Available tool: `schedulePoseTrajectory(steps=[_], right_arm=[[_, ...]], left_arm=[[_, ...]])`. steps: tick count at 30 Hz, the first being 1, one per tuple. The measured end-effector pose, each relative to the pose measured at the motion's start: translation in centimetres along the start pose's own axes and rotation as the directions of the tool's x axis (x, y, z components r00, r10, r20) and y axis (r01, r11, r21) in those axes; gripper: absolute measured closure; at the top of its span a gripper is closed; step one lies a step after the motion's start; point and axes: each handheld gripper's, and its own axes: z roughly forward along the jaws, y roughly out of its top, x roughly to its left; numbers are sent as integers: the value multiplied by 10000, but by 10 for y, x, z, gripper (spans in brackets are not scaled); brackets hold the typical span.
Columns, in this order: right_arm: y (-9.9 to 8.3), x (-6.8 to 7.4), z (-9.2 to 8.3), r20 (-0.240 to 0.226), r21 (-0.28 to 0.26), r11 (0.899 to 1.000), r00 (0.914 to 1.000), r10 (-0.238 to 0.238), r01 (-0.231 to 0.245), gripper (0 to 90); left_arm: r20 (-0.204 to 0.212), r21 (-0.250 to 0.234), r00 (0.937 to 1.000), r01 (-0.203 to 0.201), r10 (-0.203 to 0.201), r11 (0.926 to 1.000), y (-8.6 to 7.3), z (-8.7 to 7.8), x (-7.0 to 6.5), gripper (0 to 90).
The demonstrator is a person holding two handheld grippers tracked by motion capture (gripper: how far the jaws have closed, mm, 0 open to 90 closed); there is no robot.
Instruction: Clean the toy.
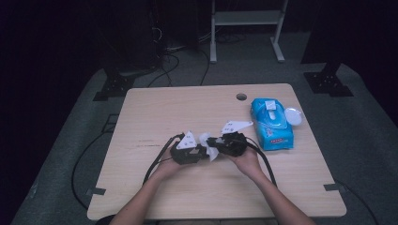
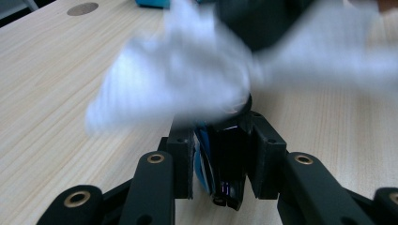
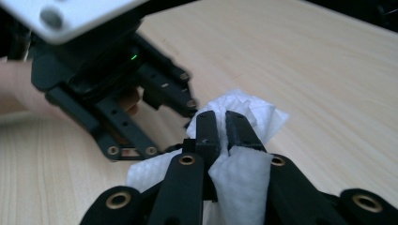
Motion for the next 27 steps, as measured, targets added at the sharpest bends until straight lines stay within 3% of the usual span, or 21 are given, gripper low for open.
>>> schedulePoseTrajectory(steps=[3,4,7,11,15,21,27], right_arm=[[-2,4,9,50,300,9991,9996,-294,292,832],[-2,2,8,50,249,9996,9999,-164,163,833],[-3,-10,1,651,300,9995,9979,-66,46,832],[-11,-31,-14,1271,260,9985,9909,449,-485,833],[-20,-47,-33,1886,12,9954,9776,934,-953,833],[-24,-57,-53,2237,-551,9904,9651,1358,-1266,833],[-31,-54,-41,2090,-227,9927,9705,1203,-1181,833]], left_arm=[[-28,-28,10000,50,-50,10000,0,0,0,663],[-24,-32,10000,74,-74,10000,-1,-1,0,663],[-24,-29,10000,-14,14,10000,-1,-1,1,663],[-10,-1,10000,-26,26,10000,-1,-1,2,663],[-10,3,10000,2,-2,10000,-1,-1,1,663],[-15,-73,10000,58,-59,10000,-1,0,1,663],[-11,42,10000,-10,10,10000,-1,-1,2,665]])
